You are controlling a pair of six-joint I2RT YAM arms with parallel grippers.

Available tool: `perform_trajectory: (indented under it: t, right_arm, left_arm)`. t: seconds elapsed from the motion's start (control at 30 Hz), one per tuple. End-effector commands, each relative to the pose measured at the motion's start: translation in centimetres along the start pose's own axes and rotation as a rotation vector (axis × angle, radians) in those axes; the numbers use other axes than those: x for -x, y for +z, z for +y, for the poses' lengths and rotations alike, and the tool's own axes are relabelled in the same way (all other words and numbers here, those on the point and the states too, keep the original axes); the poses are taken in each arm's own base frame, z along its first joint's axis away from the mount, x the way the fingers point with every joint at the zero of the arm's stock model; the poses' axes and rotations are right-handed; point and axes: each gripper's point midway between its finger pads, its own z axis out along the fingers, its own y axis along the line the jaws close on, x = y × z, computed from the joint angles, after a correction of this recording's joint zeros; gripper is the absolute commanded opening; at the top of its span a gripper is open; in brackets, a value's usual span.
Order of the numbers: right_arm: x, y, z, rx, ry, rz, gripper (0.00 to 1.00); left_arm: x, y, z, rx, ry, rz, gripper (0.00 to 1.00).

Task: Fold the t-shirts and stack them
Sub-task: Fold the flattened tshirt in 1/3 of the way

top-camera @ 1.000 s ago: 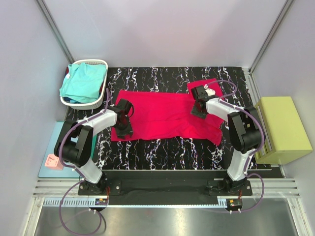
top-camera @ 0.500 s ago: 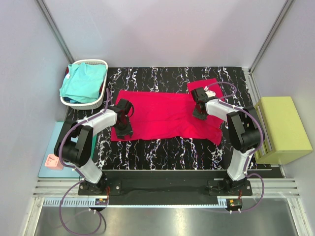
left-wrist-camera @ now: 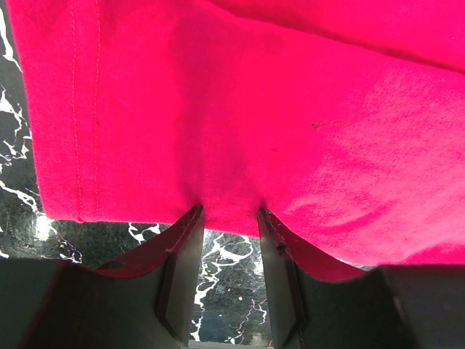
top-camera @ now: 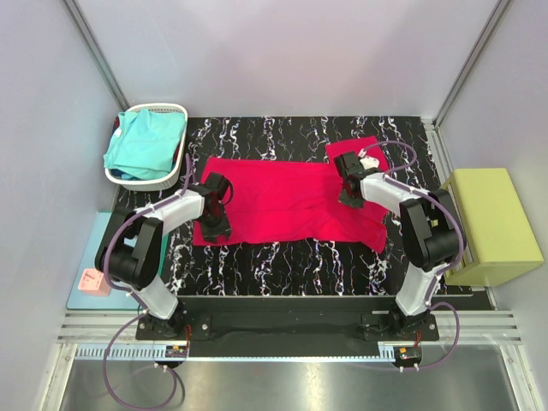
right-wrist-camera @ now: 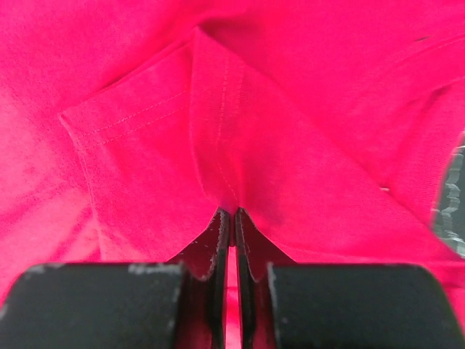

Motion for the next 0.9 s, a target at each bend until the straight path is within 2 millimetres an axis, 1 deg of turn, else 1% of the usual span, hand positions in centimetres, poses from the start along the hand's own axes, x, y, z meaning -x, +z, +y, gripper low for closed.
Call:
perform_trajectory:
  t: [0.0,0.17,0.37,0.43,0.47,0.6,0.67,0.8,0.83,0.87]
  right_arm:
    - [3.5,-3.0,-1.3,-0.04,0.01,-0.113,0.06]
    - [4.6,-3.9,-2.1,-0.077,0.011,-0.142,0.05]
    - [5.2,-3.8,-4.5,-0.162,0.025,-0.143,0.03]
    - [5.7,-3.7,-5.4,-0.198,0.037,-0.156,0.03]
    - [5.6,-3.6,-5.9,-0.218,0.037,-0.149,0.03]
    - [6.0,-3.3,-7.0,-0.264,0.062,-0.141,0.02]
    - [6.3,-3.1,-7.5,-0.281,0.073,-0.134,0.02]
    - [6.8,-2.6,-7.9,-0.297,0.083,-0.128,0.02]
    - [7.2,-2.5,-7.7,-0.297,0.086,-0.132,0.02]
    - [7.2,-2.1,-7.8,-0.306,0.08,-0.124,0.02]
  left_arm:
    - [0.0,0.4,-0.6,-0.01,-0.011,0.01,0.41]
    - [-0.3,1.0,-0.6,-0.005,-0.016,0.028,0.41]
    - [-0.2,0.9,-0.8,-0.011,-0.016,0.027,0.41]
    - [-0.2,0.9,-0.8,-0.014,-0.016,0.027,0.41]
    - [-0.2,0.8,-0.8,-0.015,-0.018,0.028,0.41]
    - [-0.4,0.8,-0.8,-0.016,-0.019,0.031,0.41]
    - [-0.4,0.8,-0.8,-0.017,-0.019,0.032,0.41]
    - [-0.4,0.8,-0.7,-0.016,-0.019,0.033,0.41]
    - [-0.5,0.8,-0.7,-0.015,-0.021,0.035,0.41]
    - [-0.5,0.9,-0.7,-0.015,-0.019,0.037,0.41]
